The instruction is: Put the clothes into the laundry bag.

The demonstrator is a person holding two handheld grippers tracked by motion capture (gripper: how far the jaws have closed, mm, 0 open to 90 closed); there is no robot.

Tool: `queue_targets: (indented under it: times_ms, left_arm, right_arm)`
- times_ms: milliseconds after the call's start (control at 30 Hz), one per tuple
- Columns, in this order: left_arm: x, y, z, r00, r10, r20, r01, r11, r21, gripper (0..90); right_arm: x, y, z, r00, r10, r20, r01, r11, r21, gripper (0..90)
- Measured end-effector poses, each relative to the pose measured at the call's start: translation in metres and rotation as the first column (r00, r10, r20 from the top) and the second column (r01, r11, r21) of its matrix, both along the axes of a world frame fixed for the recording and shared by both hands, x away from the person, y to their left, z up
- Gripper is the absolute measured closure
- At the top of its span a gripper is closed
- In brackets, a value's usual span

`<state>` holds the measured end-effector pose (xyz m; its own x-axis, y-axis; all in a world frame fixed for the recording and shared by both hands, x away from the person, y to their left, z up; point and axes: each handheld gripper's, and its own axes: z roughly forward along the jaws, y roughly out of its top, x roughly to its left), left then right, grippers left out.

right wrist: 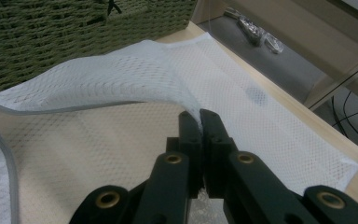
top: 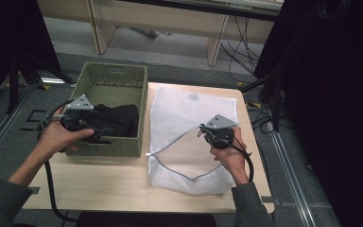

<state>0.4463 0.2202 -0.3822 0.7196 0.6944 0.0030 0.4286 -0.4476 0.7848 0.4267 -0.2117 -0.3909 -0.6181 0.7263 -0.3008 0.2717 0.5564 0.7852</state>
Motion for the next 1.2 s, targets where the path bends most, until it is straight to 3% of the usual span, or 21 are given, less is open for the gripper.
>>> queue_targets:
  times_ms: [33,67,167,200,267,400,467,567,600,733,767,833,867,900,933,967,1000,1100,1133,1167,1200]
  left_arm:
    - [0.009,-0.003,-0.002,0.9999,0.0,-0.014,0.001,0.9999,0.017,14.9]
    - [0.018,-0.006,-0.003,0.9996,-0.009,-0.029,0.009,0.9996,0.025,14.9]
    - [0.041,-0.015,-0.005,0.9991,-0.004,-0.041,0.006,0.999,0.044,14.8]
    - [0.041,-0.015,-0.005,0.9991,-0.004,-0.041,0.006,0.999,0.044,14.8]
    - [0.058,-0.023,-0.01,0.9975,0.0,-0.07,0.003,0.9993,0.038,15.0]
    - [0.071,-0.031,-0.017,0.997,-0.006,-0.077,0.01,0.9983,0.058,15.3]
    - [0.079,-0.035,-0.025,0.996,-0.028,-0.085,0.031,0.9988,0.039,15.3]
    - [0.085,-0.038,-0.035,0.9885,-0.057,-0.141,0.063,0.997,0.044,15.5]
    - [0.085,-0.04,-0.037,0.99,-0.041,-0.135,0.046,0.9984,0.034,14.7]
    - [0.089,-0.043,-0.045,0.9906,-0.074,-0.115,0.083,0.9942,0.07,14.6]
    - [0.092,-0.042,-0.049,0.9898,-0.082,-0.116,0.092,0.9921,0.084,14.7]
    - [0.099,-0.037,-0.064,0.9862,-0.061,-0.154,0.072,0.9951,0.067,14.6]
    - [0.099,-0.037,-0.064,0.9862,-0.061,-0.154,0.072,0.9951,0.067,14.5]
    - [0.101,-0.036,-0.073,0.987,-0.054,-0.152,0.067,0.9945,0.081,14.3]
    - [0.101,-0.036,-0.073,0.987,-0.054,-0.152,0.067,0.9945,0.081,14.0]
    - [0.102,-0.034,-0.079,0.9871,-0.062,-0.147,0.083,0.9869,0.138,14.0]
    - [0.102,-0.034,-0.084,0.989,-0.049,-0.14,0.065,0.9914,0.114,14.4]
    - [0.102,-0.035,-0.089,0.989,-0.019,-0.147,0.037,0.9924,0.117,15.2]
    - [0.102,-0.035,-0.087,0.99,0.004,-0.141,0.018,0.9887,0.149,16.4]
    - [0.102,-0.035,-0.087,0.99,0.004,-0.141,0.018,0.9887,0.149,16.8]
    - [0.103,-0.035,-0.085,0.9907,0.059,-0.123,-0.038,0.9846,0.171,16.8]
  right_arm:
    - [0.0,0.0,0.0,1.0,0.0,-0.008,0.0,1.0,0.0,89.1]
    - [0.002,-0.001,-0.001,0.9999,0.001,0.014,-0.001,1.0,-0.011,89.1]
    - [0.002,-0.002,-0.003,1.0,0.001,0.004,-0.001,1.0,-0.011,89.1]
    - [0.002,-0.002,-0.003,1.0,-0.001,0.006,0.001,1.0,-0.01,89.1]
    - [0.002,-0.003,-0.002,1.0,0.005,0.004,-0.004,1.0,-0.014,89.1]
    - [0.002,-0.003,-0.003,1.0,0.001,0.006,-0.001,1.0,-0.01,89.0]
    - [0.002,-0.003,-0.003,1.0,-0.008,0.001,0.008,1.0,-0.001,89.0]
    - [0.002,-0.003,-0.003,1.0,-0.007,0.0,0.007,1.0,-0.002,88.8]
    - [0.002,-0.004,-0.004,1.0,-0.003,0.0,0.003,1.0,-0.008,88.7]
    - [0.003,-0.003,-0.005,0.9999,-0.008,-0.01,0.008,1.0,-0.008,88.7]
    - [0.004,-0.003,-0.006,1.0,-0.001,-0.003,0.001,1.0,-0.017,88.6]
    - [0.002,-0.002,-0.006,0.9998,-0.007,-0.018,0.006,1.0,-0.019,88.5]
    - [0.002,-0.002,-0.006,0.9998,-0.007,-0.018,0.006,1.0,-0.019,88.5]
    - [0.002,-0.002,-0.006,1.0,-0.003,-0.005,0.003,1.0,-0.03,88.4]
    - [0.002,-0.002,-0.006,1.0,-0.003,-0.005,0.003,1.0,-0.03,88.4]
    - [0.002,-0.002,-0.006,1.0,-0.002,-0.006,0.002,1.0,-0.029,88.4]
    - [0.003,-0.001,-0.007,1.0,-0.004,-0.005,0.003,1.0,-0.023,88.4]
    - [0.003,-0.001,-0.009,0.9999,-0.008,-0.007,0.008,1.0,-0.027,88.3]
    - [0.003,-0.002,-0.01,1.0,-0.001,-0.01,0.001,1.0,-0.03,88.3]
    - [0.003,-0.002,-0.01,1.0,-0.001,-0.01,0.001,1.0,-0.03,88.3]
    - [0.003,-0.002,-0.01,0.9998,-0.005,-0.018,0.004,1.0,-0.028,88.3]
